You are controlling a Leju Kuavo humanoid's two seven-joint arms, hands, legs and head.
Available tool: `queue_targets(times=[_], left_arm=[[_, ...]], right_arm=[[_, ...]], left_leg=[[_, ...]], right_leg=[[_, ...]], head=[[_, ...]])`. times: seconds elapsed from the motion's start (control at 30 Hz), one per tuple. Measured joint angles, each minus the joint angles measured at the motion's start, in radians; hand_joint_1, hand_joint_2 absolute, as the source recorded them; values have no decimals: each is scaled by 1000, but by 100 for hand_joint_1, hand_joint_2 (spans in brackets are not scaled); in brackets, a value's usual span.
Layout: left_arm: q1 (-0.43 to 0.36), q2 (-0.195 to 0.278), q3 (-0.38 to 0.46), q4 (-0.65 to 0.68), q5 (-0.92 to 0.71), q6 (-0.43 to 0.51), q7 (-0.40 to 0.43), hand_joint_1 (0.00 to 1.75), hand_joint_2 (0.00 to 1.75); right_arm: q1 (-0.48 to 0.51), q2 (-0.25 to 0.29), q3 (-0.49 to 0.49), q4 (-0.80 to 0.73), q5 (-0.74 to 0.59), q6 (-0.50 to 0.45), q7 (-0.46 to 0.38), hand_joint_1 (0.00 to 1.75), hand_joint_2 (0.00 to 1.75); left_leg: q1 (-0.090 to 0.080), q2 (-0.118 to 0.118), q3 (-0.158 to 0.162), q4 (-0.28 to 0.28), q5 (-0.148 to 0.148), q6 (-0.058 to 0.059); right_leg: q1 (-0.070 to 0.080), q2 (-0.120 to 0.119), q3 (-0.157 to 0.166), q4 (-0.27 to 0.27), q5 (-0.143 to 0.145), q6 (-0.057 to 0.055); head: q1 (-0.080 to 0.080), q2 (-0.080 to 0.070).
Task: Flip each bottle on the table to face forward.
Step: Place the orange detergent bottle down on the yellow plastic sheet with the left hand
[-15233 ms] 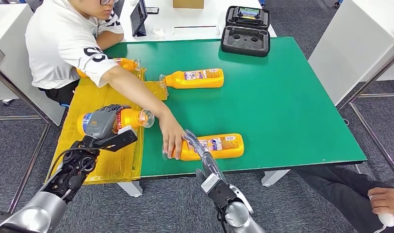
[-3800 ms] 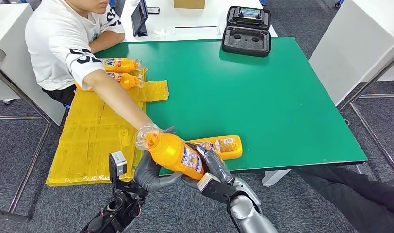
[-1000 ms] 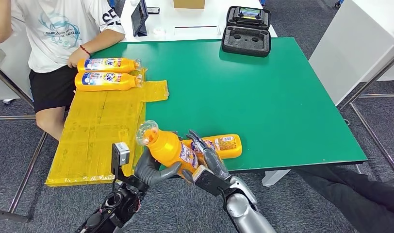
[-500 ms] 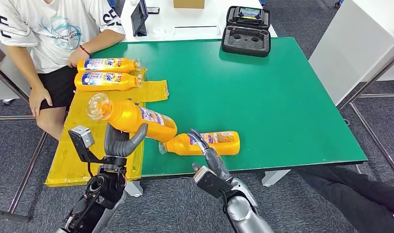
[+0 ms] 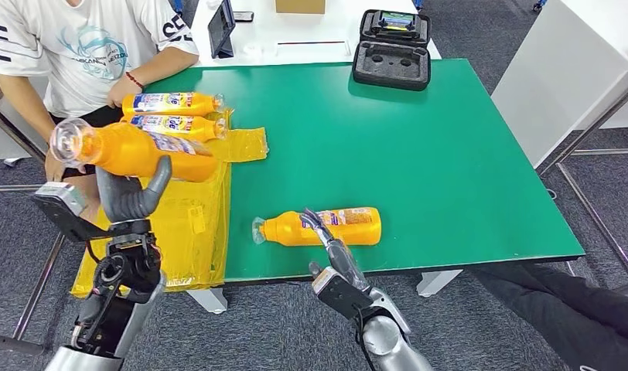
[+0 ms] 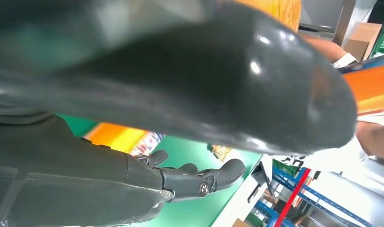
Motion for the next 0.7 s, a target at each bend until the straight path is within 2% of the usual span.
queue_targets(times=[0.17,0.23,0.33,0.43,0.57,0.7], left_arm=[[-4,32,37,0,-190,117,-21,175,175],[-11,45,49,14,-340,176,-20,175,175],[-29,57,84,51,-668,213,11,175,175],[-47,65,124,92,-885,216,39,175,175],[-80,78,135,154,-923,152,104,171,175],[-146,101,102,258,-969,59,164,168,175]], right_arm=[[2,0,0,0,-4,9,0,0,0],[2,2,0,0,-8,15,-1,0,0],[2,5,0,0,-17,24,-3,0,0],[2,7,0,-2,-23,29,-4,0,0],[4,8,0,-8,-34,34,-6,0,0],[7,8,-1,-31,-49,39,-19,0,0]], left_leg=[[1,0,0,0,0,0],[1,0,0,0,0,0],[1,-1,0,0,0,0],[1,0,0,0,0,0],[1,-1,0,0,0,0],[1,0,0,0,1,0]], right_leg=[[0,0,0,0,0,0],[0,0,0,0,0,0],[0,0,0,0,0,0],[0,0,0,0,0,0],[0,0,-1,0,0,0],[0,0,-1,0,0,0]], head=[[0,0],[0,0],[0,0],[0,0],[0,0],[0,0]])
